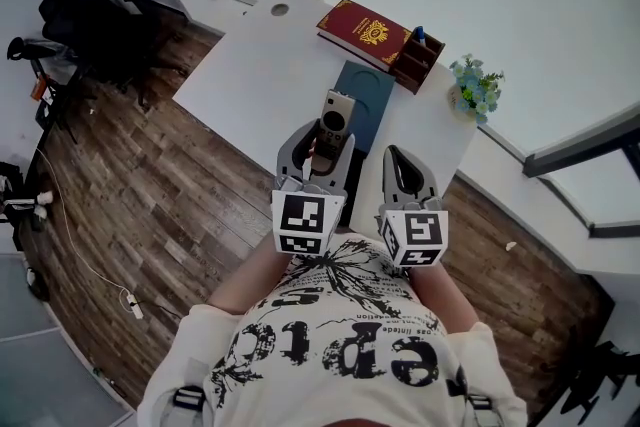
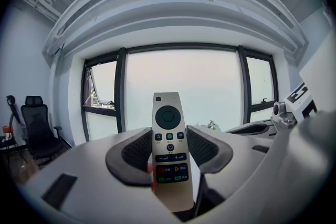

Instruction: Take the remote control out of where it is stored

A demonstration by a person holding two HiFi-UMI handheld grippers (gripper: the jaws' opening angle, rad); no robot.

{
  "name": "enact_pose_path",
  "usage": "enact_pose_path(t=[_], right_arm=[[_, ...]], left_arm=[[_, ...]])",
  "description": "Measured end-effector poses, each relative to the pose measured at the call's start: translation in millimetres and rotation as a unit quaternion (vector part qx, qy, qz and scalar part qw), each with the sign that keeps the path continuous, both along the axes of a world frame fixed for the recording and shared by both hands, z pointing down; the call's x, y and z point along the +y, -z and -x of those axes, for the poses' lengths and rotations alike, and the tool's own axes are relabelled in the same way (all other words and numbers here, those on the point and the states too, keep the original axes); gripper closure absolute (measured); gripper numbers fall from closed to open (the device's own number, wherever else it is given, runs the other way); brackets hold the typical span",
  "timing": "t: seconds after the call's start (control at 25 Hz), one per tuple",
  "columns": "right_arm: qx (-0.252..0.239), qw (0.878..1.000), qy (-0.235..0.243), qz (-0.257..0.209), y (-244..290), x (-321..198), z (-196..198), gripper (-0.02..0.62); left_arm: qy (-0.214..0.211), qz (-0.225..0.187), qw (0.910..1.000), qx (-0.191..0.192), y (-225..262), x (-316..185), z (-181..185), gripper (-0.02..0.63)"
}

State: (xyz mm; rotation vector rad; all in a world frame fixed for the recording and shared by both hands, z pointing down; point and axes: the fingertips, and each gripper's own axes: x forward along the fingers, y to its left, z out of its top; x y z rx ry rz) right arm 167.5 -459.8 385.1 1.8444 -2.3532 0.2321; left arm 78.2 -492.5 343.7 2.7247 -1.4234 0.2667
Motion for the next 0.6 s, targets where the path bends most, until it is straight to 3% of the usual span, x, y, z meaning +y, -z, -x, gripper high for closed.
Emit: enact_pose_path(t=[0.6], right_arm=[[-0.01, 1.0, -0.01, 0.005, -5.7, -1.4, -3.1, 0.592]], left_arm=[[0.009, 0.035, 0.9993, -0.005, -22.1, -3.3, 7.9, 0.399]])
